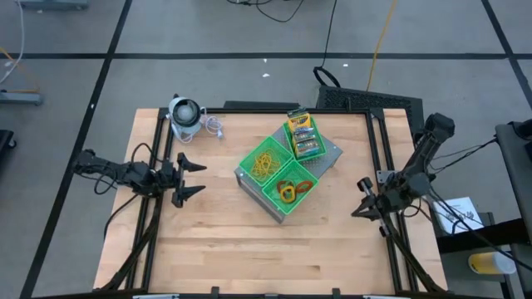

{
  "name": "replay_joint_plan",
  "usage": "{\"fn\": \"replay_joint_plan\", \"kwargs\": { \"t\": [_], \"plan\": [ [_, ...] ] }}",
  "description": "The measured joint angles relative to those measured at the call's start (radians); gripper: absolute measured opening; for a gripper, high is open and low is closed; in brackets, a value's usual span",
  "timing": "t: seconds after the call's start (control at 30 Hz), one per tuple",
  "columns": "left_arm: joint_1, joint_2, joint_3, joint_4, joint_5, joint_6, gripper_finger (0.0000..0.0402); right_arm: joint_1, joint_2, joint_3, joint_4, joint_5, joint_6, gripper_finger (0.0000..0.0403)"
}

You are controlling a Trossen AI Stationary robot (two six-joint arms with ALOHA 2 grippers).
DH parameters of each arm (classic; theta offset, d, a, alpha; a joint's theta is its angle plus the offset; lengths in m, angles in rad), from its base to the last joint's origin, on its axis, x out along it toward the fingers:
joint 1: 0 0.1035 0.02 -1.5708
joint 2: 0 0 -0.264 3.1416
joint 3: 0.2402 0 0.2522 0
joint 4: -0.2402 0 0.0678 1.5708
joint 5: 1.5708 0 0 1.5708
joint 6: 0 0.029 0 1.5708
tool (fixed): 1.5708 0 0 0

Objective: Pick & Place Office Desk Supplies
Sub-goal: Return to Home Position

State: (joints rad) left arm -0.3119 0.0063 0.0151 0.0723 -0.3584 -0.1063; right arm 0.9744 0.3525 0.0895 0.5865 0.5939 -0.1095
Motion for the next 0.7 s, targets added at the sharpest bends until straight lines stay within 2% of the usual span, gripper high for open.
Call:
{"fn": "replay_joint_plan", "kwargs": {
  "t": [0.1, 0.27, 0.4, 0.57, 0.7],
  "plan": [
    [0.0, 0.0, 0.001, -0.001, -0.001, -0.003, 0.034, -0.036, -0.016, -0.068, 0.157, -0.046, -0.02, 0.0],
    [0.0, 0.0, 0.001, 0.0, -0.002, -0.004, 0.034, -0.101, -0.026, -0.068, 0.124, -0.123, -0.018, 0.0],
    [0.0, 0.0, 0.001, 0.004, -0.005, -0.002, 0.034, -0.156, -0.05, -0.07, 0.09, -0.24, -0.036, 0.0],
    [0.0, 0.0, 0.001, 0.006, -0.007, -0.002, 0.034, -0.27, -0.06, -0.072, 0.055, -0.416, 0.023, 0.0],
    [0.0, 0.0, 0.001, 0.006, -0.007, -0.002, 0.034, -0.361, -0.083, -0.072, 0.025, -0.607, 0.059, 0.0]
  ]
}}
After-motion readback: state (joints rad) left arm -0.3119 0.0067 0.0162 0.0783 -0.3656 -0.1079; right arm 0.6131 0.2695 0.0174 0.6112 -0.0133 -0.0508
